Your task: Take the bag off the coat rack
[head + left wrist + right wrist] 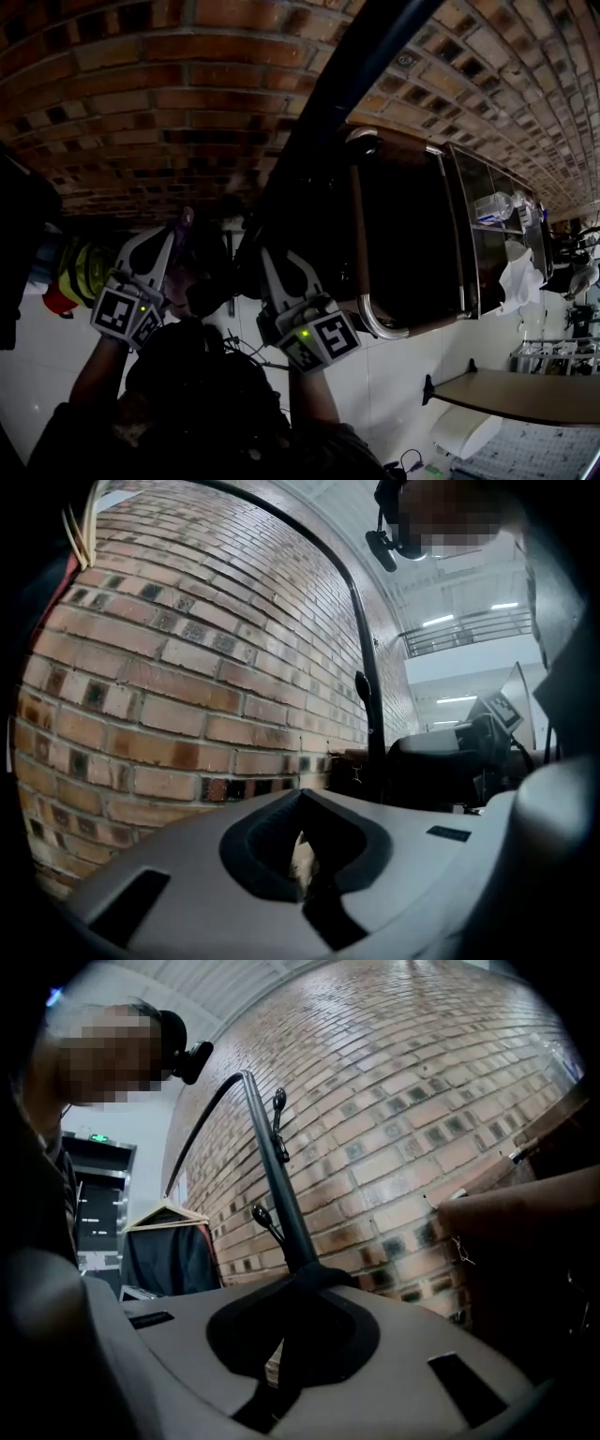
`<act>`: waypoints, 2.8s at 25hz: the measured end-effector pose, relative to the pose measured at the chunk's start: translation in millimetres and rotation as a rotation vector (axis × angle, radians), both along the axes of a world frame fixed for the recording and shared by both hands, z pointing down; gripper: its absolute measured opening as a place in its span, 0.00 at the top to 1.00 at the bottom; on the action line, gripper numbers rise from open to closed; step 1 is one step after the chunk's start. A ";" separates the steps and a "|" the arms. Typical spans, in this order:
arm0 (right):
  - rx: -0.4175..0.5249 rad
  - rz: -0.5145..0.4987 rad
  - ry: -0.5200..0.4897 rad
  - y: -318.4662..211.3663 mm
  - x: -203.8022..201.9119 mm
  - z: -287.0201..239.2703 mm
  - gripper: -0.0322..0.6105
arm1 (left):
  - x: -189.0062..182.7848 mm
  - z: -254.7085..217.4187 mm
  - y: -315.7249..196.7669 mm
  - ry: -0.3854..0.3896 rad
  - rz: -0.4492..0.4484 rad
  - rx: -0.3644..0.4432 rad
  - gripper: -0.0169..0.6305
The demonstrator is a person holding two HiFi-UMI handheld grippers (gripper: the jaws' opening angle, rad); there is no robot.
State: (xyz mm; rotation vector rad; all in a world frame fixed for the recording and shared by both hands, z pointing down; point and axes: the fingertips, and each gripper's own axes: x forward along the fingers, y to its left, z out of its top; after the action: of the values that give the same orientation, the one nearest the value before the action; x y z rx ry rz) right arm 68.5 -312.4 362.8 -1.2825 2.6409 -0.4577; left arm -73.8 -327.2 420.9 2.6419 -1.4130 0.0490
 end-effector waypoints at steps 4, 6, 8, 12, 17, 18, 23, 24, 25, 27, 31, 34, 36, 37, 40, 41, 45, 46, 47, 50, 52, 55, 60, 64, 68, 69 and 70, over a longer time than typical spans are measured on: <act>0.014 0.048 -0.059 -5.5 15.5 -13.1 0.93 | 0.8 -3.4 -5.4 0.018 0.013 0.007 0.92; 0.006 0.057 -0.059 -6.3 17.2 -17.3 0.93 | -0.4 -3.6 -7.9 0.019 -0.001 0.006 0.92; 0.005 0.053 -0.049 -5.4 17.9 -20.7 0.93 | 1.0 -6.6 -10.6 0.022 -0.007 0.013 0.92; 0.031 0.067 -0.028 -3.7 26.8 -27.1 0.93 | 3.6 -11.5 -15.0 0.020 0.007 0.027 0.92; 0.065 0.133 -0.048 -3.8 52.3 -43.8 0.93 | 8.0 -17.8 -18.0 0.038 0.010 0.037 0.92; 0.071 0.141 -0.049 -2.5 56.8 -47.3 0.93 | 9.7 -19.1 -17.9 0.035 0.016 0.043 0.92; 0.093 0.142 -0.043 8.8 63.8 -55.9 0.93 | 16.5 -21.7 -10.9 0.022 0.026 0.049 0.92; 0.094 0.133 -0.036 11.2 63.1 -55.8 0.93 | 17.7 -23.7 -9.2 0.026 0.022 0.051 0.92; 0.097 0.123 -0.026 13.7 62.6 -54.9 0.93 | 19.0 -26.0 -7.3 0.028 0.020 0.055 0.92; 0.105 0.098 -0.002 20.7 64.8 -49.4 0.93 | 22.3 -30.5 -2.4 0.025 0.018 0.067 0.92; 0.098 0.057 0.017 36.5 67.0 -40.5 0.93 | 29.7 -37.9 10.9 0.024 0.010 0.079 0.92; 0.059 0.030 0.002 47.1 63.6 -33.1 0.93 | 33.6 -40.6 22.8 0.021 -0.007 0.084 0.92; 0.046 0.038 -0.011 53.6 68.5 -26.2 0.93 | 35.1 -43.7 30.9 0.021 -0.024 0.094 0.92; 0.042 0.044 -0.020 57.2 71.4 -23.3 0.93 | 35.6 -44.9 35.4 0.023 -0.033 0.098 0.92; 0.036 0.035 -0.043 71.2 75.7 -16.8 0.93 | 37.7 -45.9 51.9 0.018 -0.052 0.108 0.92; 0.032 0.027 -0.051 76.4 76.0 -15.0 0.93 | 38.6 -46.1 58.2 0.016 -0.058 0.111 0.92; 0.021 -0.020 -0.065 99.6 71.4 -8.3 0.93 | 41.6 -44.3 85.3 0.007 -0.075 0.117 0.92; 0.019 -0.036 -0.062 105.2 68.5 -6.5 0.93 | 41.8 -44.1 92.1 0.005 -0.078 0.119 0.92; 0.014 -0.048 -0.058 110.4 65.5 -4.2 0.93 | 41.9 -44.1 99.1 0.001 -0.080 0.120 0.92; -0.008 -0.085 -0.039 129.9 55.4 4.5 0.93 | 41.1 -43.1 120.3 -0.014 -0.080 0.115 0.92; -0.013 -0.093 -0.036 141.7 48.5 6.6 0.93 | 37.3 -46.4 130.1 -0.012 -0.084 0.126 0.92; -0.003 -0.090 -0.037 156.8 39.0 3.9 0.93 | 28.0 -52.5 142.8 0.000 -0.084 0.144 0.92; 0.010 -0.044 -0.028 186.0 24.9 -3.4 0.93 | 5.2 -56.9 176.1 0.020 -0.070 0.150 0.92; 0.048 0.032 -0.021 207.2 15.4 -13.1 0.93 | -21.2 -62.8 210.5 0.016 -0.048 0.166 0.92; 0.073 0.051 -0.008 234.6 -4.7 -26.0 0.93 | -42.7 -75.3 239.9 -0.014 -0.018 0.212 0.92; 0.078 0.057 0.000 242.7 -8.4 -27.9 0.93 | -46.7 -80.1 248.0 -0.013 -0.013 0.225 0.92; 0.087 0.063 0.008 251.0 -11.7 -29.9 0.93 | -50.4 -84.3 257.0 -0.009 -0.010 0.237 0.92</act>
State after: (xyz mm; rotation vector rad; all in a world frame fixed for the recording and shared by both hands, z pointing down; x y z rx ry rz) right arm 56.8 -61.4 332.9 -1.3397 2.5873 -0.3250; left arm -124.3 -70.3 336.6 2.8235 -1.5215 -0.1141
